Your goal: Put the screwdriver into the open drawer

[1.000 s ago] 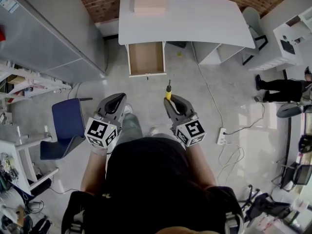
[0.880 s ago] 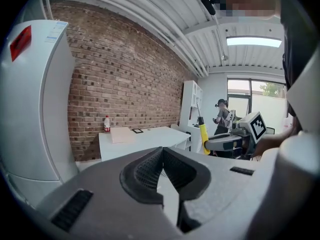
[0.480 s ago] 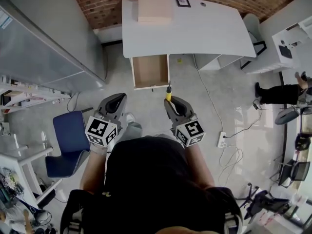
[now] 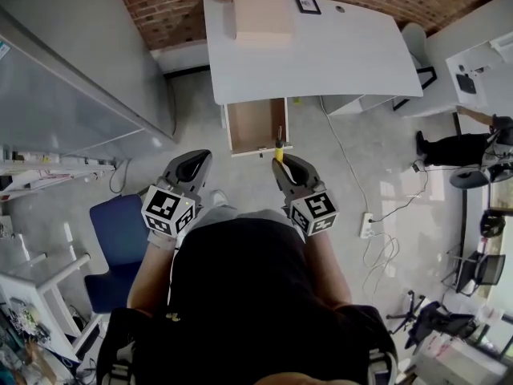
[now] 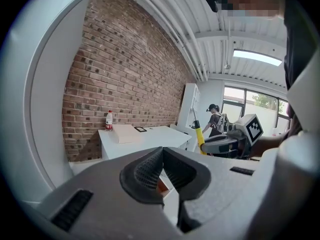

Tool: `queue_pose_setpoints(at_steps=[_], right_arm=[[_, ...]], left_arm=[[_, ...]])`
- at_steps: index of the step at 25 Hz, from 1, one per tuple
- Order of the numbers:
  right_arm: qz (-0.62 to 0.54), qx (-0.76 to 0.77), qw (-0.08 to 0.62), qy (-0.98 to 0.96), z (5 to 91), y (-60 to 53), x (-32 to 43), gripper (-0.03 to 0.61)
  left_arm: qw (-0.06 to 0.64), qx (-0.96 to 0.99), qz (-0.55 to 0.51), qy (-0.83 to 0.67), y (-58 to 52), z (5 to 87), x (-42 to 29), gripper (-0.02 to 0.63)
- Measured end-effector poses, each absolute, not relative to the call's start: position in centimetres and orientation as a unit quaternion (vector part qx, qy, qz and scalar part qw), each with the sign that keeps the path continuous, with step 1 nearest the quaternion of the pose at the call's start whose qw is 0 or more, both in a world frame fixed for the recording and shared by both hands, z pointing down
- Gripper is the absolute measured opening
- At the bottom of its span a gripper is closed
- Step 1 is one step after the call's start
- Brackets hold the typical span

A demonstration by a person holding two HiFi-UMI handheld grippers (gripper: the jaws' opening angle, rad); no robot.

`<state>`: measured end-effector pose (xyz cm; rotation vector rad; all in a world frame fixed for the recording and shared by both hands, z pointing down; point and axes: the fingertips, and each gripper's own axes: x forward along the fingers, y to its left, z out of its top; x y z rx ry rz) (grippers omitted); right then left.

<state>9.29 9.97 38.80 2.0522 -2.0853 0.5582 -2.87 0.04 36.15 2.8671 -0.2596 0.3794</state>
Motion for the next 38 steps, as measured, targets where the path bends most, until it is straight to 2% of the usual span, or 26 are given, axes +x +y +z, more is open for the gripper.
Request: queue_pose_setpoints(at_steps=[24,38], right_arm=[[0.248,0.594,0.172,-0.746,45.3,3.8,11.1,0.078],[0.3,0.505,0.228,-0.776,54.2,0.0,13.7,0.078]], left_arm=[[0.151,0.963,0.162,-0.154,-3.6,38.9,-2.3,0.003],[0.192,0.932,0.214,-0.222,-4.9,43.2,-0.6,0.003]])
